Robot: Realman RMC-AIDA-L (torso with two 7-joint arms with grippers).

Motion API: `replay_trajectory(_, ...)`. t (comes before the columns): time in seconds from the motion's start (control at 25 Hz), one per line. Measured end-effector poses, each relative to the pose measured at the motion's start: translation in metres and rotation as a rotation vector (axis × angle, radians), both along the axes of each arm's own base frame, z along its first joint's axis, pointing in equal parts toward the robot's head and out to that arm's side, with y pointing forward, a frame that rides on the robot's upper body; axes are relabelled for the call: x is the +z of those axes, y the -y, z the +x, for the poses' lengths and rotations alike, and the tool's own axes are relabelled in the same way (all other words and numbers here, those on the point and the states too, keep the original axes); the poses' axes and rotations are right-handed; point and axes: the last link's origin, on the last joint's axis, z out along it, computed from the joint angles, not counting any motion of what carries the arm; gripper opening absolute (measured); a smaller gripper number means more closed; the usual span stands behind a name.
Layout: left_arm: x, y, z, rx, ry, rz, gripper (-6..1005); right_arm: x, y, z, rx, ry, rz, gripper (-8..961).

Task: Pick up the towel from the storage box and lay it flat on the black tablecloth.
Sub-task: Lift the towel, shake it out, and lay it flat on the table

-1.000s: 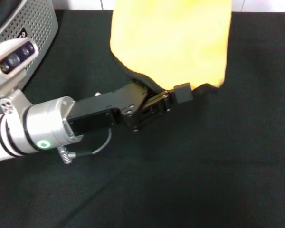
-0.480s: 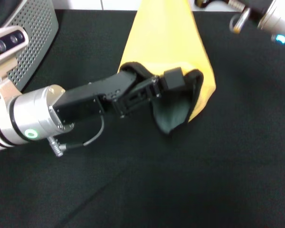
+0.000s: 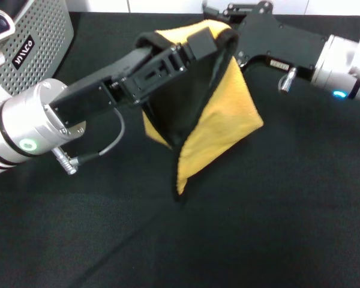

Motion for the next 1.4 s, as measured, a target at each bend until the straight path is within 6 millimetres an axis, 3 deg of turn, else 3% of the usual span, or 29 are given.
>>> replay_trajectory(0.12,0.003,-0.001,-0.001,0.015,0.019,0.011,30,0.000,-0.004,0.007,-0.055,0.014,0.016,160)
replay_trajectory(0.36,0.016,-0.003,-0.009,0.077,0.079,0.104,30,0.026,-0.003,0.019,-0.086,-0.071,0.078,383)
replay_trajectory(0.48,0.024,-0.004,-0.014,0.107,0.103,0.159,30,0.037,0.009,0.023,-0.054,-0.107,0.065,503)
replay_trajectory(0.6,0.025,-0.005,-0.016,0.117,0.108,0.186,30,0.036,0.028,0.031,-0.026,-0.086,0.004,623)
replay_trajectory(0.8,0.024,-0.008,-0.018,0.139,0.092,0.212,29,0.021,0.072,0.051,0.048,-0.023,-0.104,697)
replay_trajectory(0.92,0.024,-0.009,-0.018,0.146,0.084,0.221,29,0.017,0.093,0.057,0.076,-0.049,-0.174,693)
replay_trajectory(1.12,0.023,-0.011,-0.018,0.154,0.078,0.234,29,0.000,0.107,0.059,0.067,-0.056,-0.229,685)
replay_trajectory(1.4,0.023,-0.012,-0.019,0.166,0.079,0.247,29,-0.045,0.125,0.051,0.148,0.048,-0.171,672)
